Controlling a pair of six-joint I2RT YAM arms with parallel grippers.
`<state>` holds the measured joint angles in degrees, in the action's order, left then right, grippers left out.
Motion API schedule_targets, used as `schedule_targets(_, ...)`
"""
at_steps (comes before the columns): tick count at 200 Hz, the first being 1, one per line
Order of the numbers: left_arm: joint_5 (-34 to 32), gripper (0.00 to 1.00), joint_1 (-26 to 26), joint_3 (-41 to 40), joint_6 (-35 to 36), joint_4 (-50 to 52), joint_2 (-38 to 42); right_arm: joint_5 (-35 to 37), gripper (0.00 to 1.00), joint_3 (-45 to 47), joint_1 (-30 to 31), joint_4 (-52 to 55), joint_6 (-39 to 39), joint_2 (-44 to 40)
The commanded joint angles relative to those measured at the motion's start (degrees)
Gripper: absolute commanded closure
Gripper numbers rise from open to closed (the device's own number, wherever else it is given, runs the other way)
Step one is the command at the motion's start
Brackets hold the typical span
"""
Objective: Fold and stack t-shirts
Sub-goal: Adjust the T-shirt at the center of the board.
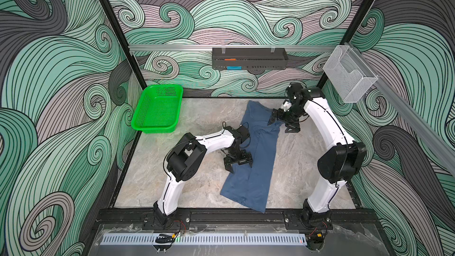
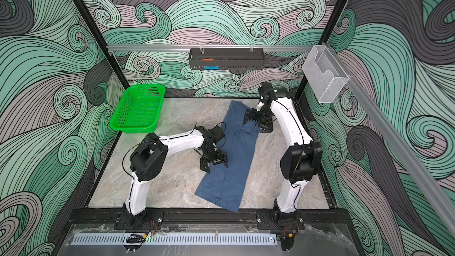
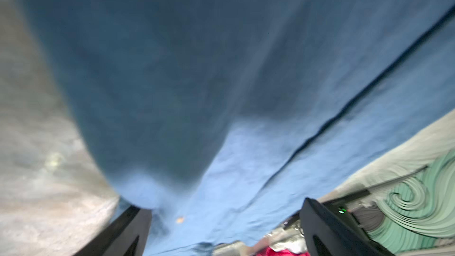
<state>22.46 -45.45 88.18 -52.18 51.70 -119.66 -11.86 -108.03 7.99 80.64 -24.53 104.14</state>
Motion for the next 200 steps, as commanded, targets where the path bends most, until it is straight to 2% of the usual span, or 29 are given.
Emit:
schedule_targets(1, -10.41, 0.01, 3.17, 8.47, 1.38, 6.66, 2.05, 0.43, 0.01, 0.49, -0.34, 0.22, 1.02, -3.49)
schedule_targets(20, -13.68, 0.01, 4.85, 19.18, 4.35, 9.8, 0.7, 1.13, 0.01, 1.69, -0.38, 0.05, 0.43, -5.04)
schedule_targets(42, -13.96, 0.01, 6.3, 33.22, 7.63, 8.9, -5.92, 1.76, 0.01, 4.73, -0.43, -1.28, -0.66, -7.48)
schedule_targets(66, -7.57, 0.01, 9.42, 51.29, 9.14, 6.6, -18.76, -0.02, 0.01, 10.97, -0.43, -5.88, -2.47, -12.62)
schedule_targets(76, -4.93, 0.01, 11.13, 59.14, 8.13, 6.01, -24.5, -0.99, 0.01, 13.7, -0.52, -8.12, -3.51, -15.13)
schedule_targets(85, -1.92, 0.01, 12.76, 63.02, 6.25, 2.66, -28.62, -1.75, 0.01, 16.11, -0.51, -9.85, -4.53, -17.6)
schedule_targets(96, 3.52, 0.01, 14.75, 61.65, 2.03, -6.6, -31.29, -3.58, 0.01, 19.49, -0.53, -13.27, -6.08, -21.09)
schedule_targets(114, 12.5, 0.01, 17.2, 53.92, -9.16, -26.03, -33.54, -7.58, 0.01, 26.11, -0.54, -21.03, -9.18, -26.94)
schedule_targets(126, 15.78, 0.01, 17.85, 54.94, -13.44, -33.16, -36.42, -9.1, 0.01, 29.68, -0.56, -24.83, -11.72, -29.68)
schedule_targets(145, 20.09, 0.01, 17.75, 61.13, -16.77, -37.37, -41.62, -10.44, 0.01, 33.52, -0.43, -27.82, -14.65, -30.92)
schedule_targets(163, 21.41, 0.01, 17.18, 61.75, -17.55, -38.34, -43.02, -10.73, 0.01, 35.07, -0.37, -28.2, -15.77, -29.8)
schedule_targets(179, 19.65, 0.01, 17.16, 59.2, -14.08, -33.66, -42.06, -10.53, 0.01, 35.26, -0.36, -28.25, -16.23, -28.71)
schedule_targets(200, 13.64, 0.01, 18.13, 53.41, -9.38, -24.9, -39.11, -9.81, 0.01, 33.92, -0.39, -28.09, -16.42, -28.13)
